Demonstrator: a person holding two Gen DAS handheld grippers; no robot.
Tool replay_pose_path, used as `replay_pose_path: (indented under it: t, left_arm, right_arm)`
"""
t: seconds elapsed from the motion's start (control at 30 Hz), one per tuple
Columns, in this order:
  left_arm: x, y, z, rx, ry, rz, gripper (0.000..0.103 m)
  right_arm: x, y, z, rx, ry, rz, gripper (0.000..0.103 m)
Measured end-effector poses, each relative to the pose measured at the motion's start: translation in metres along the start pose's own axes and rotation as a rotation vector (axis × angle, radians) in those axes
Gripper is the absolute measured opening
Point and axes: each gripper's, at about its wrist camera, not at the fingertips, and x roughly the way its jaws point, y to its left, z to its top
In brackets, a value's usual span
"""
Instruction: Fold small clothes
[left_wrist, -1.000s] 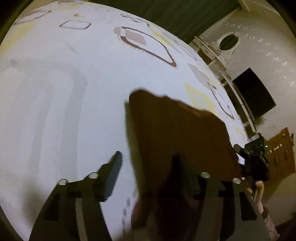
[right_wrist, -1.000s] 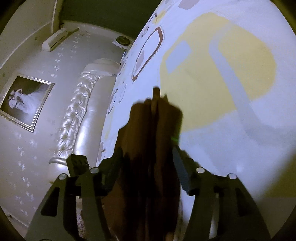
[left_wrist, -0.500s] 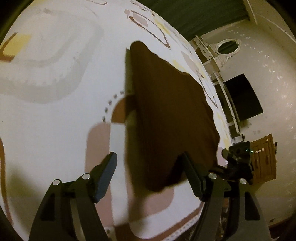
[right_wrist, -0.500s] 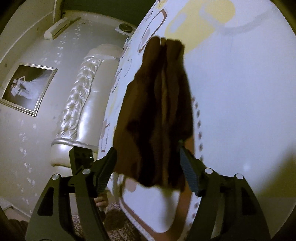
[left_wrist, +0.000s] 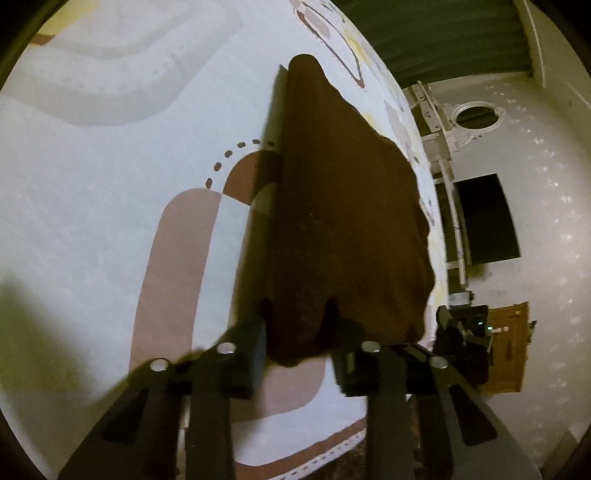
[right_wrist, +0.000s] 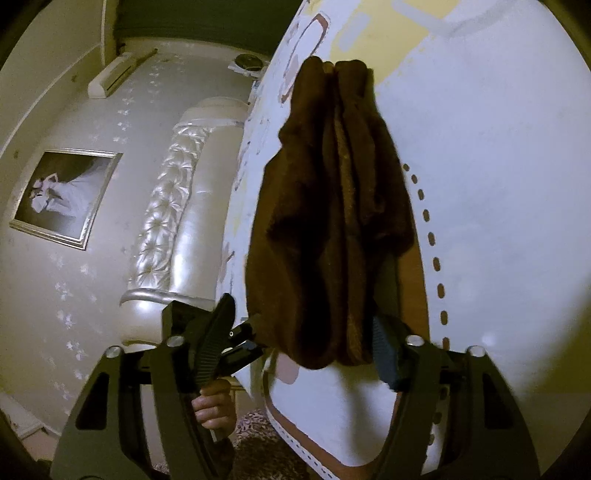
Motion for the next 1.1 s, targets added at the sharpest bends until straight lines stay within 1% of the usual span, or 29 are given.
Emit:
replay_pose_path:
  t: [0.03,0.1,0.13,0.23,0.33,0.5,0.6,0.93,1.0,1.1]
  left_arm:
    - [-0.001,-0.002,-0.001,0.011,-0.006,0.007,0.020]
    - [-0.004,-0.004,-0.001,0.025,-0.016,0.021,0.018]
    - [-0.006,-0.005,-0.001,0.030,-0.018,0.022,0.017]
    - [-0.012,-0.007,-0.003,0.039,-0.027,0.029,0.017]
    - [-0.015,-0.009,-0.006,0.059,-0.030,0.041,0.017]
    - [-0.007,-0.006,-0.004,0.081,-0.025,0.068,0.017]
    - [-0.004,-0.003,-0.002,0.084,-0.025,0.064,0.017]
    - [-0.002,-0.003,-0.005,0.103,-0.029,0.063,0.018]
    - [-0.002,-0.005,-0.005,0.119,-0.032,0.069,0.019]
    - [-0.001,-0.007,-0.007,0.145,-0.039,0.085,0.024]
  right_arm:
    - [0.000,-0.002,-0.001,0.009,0.009,-0.005,0.036]
    - [0.002,-0.005,-0.003,0.017,0.021,-0.031,0.019]
    - [0.001,-0.004,-0.005,0.010,0.016,-0.040,0.016]
    - [-0.007,0.000,-0.009,-0.004,-0.003,-0.030,0.013]
    - [-0.010,0.003,-0.014,-0.020,0.000,-0.035,0.012]
    - [-0.012,-0.014,-0.012,0.007,0.001,-0.046,0.012]
    - [-0.011,-0.020,-0.013,0.017,-0.003,-0.037,0.012]
    - [-0.008,-0.017,-0.015,0.019,-0.004,-0.025,0.012]
    - [-0.010,-0.019,-0.015,0.017,-0.006,-0.020,0.012]
    - [-0.011,-0.021,-0.016,0.029,-0.011,-0.004,0.015]
